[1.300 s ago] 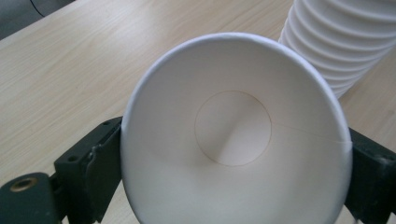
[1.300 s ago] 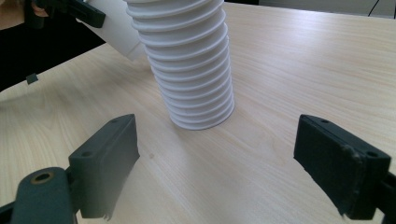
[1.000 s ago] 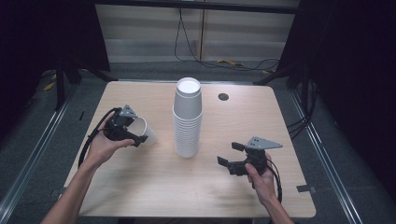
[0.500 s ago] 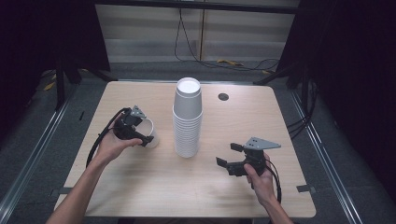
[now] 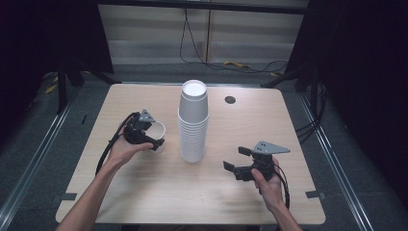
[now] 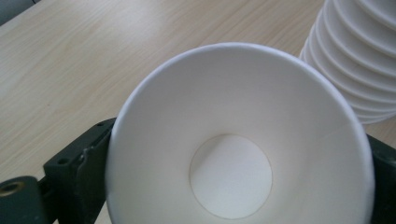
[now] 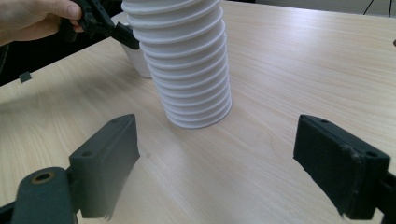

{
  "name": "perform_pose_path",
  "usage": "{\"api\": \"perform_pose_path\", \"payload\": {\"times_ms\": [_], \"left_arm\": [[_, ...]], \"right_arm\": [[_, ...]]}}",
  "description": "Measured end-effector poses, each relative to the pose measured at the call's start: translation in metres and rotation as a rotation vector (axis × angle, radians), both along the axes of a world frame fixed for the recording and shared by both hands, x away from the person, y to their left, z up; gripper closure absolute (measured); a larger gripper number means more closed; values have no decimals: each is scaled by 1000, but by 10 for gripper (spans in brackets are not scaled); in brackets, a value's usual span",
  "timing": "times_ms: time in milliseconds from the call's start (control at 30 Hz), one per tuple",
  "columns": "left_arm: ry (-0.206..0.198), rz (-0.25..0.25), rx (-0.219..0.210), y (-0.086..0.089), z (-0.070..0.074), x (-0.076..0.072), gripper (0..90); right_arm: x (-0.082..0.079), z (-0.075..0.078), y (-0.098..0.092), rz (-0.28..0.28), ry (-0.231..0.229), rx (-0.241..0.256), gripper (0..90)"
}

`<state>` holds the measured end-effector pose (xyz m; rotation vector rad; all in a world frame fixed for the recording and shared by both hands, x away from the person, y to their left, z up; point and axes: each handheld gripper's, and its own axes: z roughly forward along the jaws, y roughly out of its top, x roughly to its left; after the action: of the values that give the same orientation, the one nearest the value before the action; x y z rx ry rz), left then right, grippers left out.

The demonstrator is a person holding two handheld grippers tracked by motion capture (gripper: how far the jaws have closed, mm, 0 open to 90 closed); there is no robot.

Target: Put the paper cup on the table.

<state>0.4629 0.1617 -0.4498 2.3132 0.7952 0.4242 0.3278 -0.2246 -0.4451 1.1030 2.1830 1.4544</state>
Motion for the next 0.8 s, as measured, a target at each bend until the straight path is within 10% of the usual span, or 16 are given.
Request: {"api": "perform_pose_path", "payload": {"times_ms": [500, 800], "left_arm": [[52, -24, -46, 7, -18, 0, 125], [12, -26, -50, 13, -22, -7, 138]], "right_arm": [[1, -1, 0, -7, 17, 5, 136], [1, -2, 0, -8, 17, 6, 136]]}}
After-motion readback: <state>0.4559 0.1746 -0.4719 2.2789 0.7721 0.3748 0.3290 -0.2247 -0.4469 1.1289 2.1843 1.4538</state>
